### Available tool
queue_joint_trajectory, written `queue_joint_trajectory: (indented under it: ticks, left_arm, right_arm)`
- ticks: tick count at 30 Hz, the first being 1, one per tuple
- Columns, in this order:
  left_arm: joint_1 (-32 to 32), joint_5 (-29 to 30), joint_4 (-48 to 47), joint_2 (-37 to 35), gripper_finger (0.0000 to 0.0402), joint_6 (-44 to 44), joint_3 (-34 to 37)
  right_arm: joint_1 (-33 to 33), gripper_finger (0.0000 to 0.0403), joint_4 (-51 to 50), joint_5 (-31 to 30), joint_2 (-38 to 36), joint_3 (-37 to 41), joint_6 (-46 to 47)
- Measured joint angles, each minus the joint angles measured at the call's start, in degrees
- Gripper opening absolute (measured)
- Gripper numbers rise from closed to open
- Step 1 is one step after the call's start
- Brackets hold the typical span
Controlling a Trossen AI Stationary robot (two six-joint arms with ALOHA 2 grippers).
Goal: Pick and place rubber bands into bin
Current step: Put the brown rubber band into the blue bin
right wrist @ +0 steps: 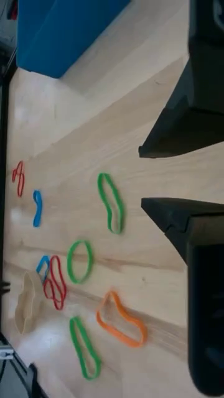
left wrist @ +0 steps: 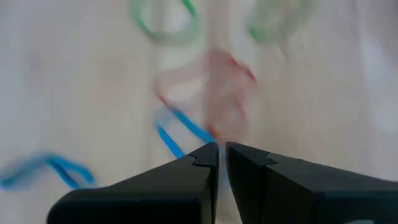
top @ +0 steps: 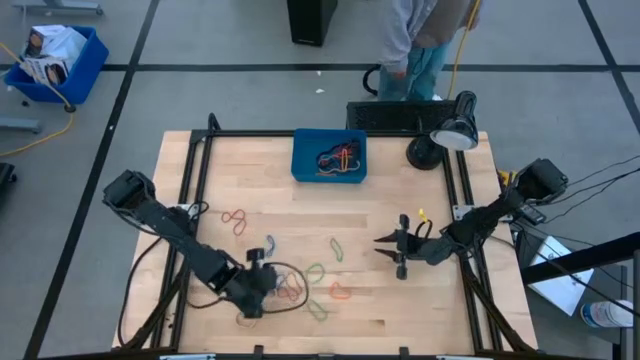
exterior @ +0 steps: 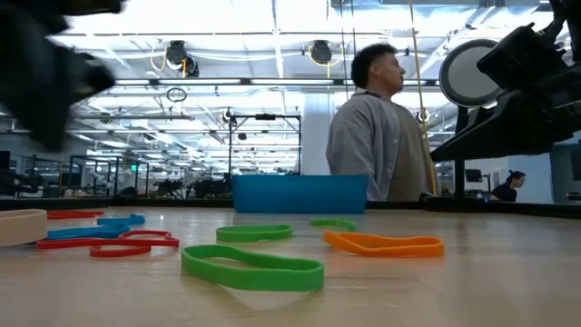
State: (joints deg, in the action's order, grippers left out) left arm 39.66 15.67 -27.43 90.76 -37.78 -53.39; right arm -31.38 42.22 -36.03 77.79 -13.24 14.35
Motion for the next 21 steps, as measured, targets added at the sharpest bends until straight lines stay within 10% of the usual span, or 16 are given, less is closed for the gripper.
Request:
queue_joint_trajectory:
  ticks: [5, 14, 21]
  left_arm:
    - [4.6, -3.8, -0.5, 0.0, 0.006, -8.5, 0.0]
    - [6.0, 1.1, -1.0, 0.0, 0.0213, -21.5, 3.1]
    - [4.0, 4.0, 0.1, 0.0, 0.0221, -27.7, 6.6]
  right_arm:
    - [0.0, 0.0096, -0.4, 0.0, 0.0, 0.1, 0.2]
    - [0.0, 0.0091, -0.4, 0.0, 0.0, 0.1, 0.9]
    - [0.0, 0.0091, -0.4, 0.1, 0.0, 0.1, 1.5]
